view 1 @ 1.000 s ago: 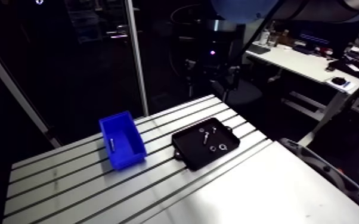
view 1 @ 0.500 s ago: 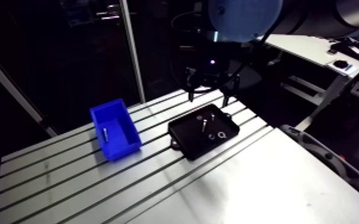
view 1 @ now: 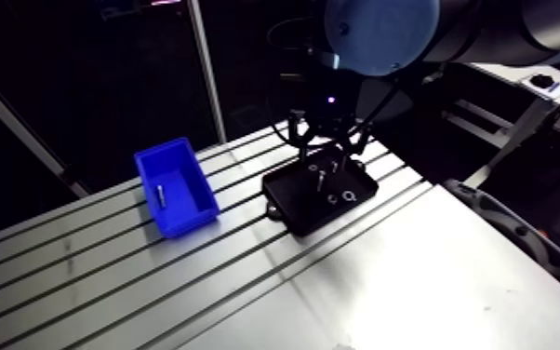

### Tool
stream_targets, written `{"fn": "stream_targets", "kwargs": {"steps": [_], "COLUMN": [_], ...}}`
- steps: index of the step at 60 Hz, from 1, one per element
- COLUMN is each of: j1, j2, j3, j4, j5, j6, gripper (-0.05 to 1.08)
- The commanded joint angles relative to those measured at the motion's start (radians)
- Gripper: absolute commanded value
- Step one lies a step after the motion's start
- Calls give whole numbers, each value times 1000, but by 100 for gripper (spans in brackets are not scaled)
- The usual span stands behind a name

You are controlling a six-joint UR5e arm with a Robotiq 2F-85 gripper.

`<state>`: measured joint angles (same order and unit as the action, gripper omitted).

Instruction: Pick up the M10 bolt from the tray and put it into the blue bin.

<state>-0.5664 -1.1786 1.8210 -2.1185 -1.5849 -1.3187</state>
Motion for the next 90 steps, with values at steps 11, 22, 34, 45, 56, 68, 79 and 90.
{"fn": "stream_targets", "kwargs": {"steps": [11, 22, 34, 45, 56, 68, 79, 90], "j1": [2, 2, 2, 3, 3, 3, 3, 3], "j2": [27, 39, 53, 55, 59, 70, 70, 75], "j3": [16, 16, 16, 17, 17, 18, 19, 17], "j4": [-31, -38, -38, -38, -38, -40, -51, -51], "j5": [0, 0, 0, 0, 0, 1, 0, 1], "j6": [0, 2, 17, 20, 20, 20, 20, 20], "gripper": [45, 46, 46, 46, 47, 48, 50, 53]}}
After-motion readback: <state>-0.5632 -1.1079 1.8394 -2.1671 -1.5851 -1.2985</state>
